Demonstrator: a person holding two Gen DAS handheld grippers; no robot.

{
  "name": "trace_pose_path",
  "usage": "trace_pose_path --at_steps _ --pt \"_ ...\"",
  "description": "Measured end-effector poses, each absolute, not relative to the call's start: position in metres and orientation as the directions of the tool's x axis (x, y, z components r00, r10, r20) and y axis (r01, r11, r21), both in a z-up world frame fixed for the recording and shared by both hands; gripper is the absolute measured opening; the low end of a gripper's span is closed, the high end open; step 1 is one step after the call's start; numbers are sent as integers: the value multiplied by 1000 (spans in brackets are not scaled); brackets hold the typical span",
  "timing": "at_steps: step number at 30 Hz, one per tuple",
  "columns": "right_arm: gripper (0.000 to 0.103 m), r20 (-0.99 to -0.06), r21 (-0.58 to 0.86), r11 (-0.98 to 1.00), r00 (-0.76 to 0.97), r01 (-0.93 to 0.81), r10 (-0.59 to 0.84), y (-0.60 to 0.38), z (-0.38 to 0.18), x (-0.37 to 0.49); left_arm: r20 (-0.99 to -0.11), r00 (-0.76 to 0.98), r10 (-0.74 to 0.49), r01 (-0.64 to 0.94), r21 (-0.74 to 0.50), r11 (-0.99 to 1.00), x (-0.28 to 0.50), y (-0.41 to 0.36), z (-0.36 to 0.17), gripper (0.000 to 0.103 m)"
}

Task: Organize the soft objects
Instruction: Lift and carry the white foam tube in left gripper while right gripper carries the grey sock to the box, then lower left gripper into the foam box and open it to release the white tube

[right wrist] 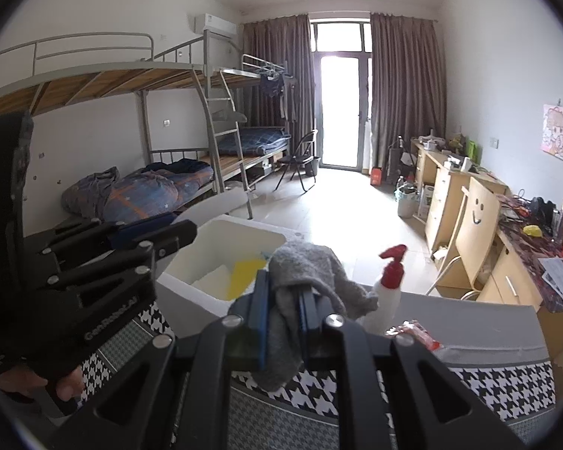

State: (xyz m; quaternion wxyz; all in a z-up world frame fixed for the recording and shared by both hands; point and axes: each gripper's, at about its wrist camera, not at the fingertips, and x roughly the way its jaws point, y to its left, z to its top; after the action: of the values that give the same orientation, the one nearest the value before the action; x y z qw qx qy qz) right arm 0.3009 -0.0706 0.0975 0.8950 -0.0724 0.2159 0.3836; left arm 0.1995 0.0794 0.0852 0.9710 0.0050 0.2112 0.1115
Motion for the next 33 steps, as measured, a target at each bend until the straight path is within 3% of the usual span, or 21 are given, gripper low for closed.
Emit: trace_pose_path --at_steps 33 --pt "17 -502 28 651 553 -758 665 -19 86 336 -570 796 204 -242 9 970 255 137 55 19"
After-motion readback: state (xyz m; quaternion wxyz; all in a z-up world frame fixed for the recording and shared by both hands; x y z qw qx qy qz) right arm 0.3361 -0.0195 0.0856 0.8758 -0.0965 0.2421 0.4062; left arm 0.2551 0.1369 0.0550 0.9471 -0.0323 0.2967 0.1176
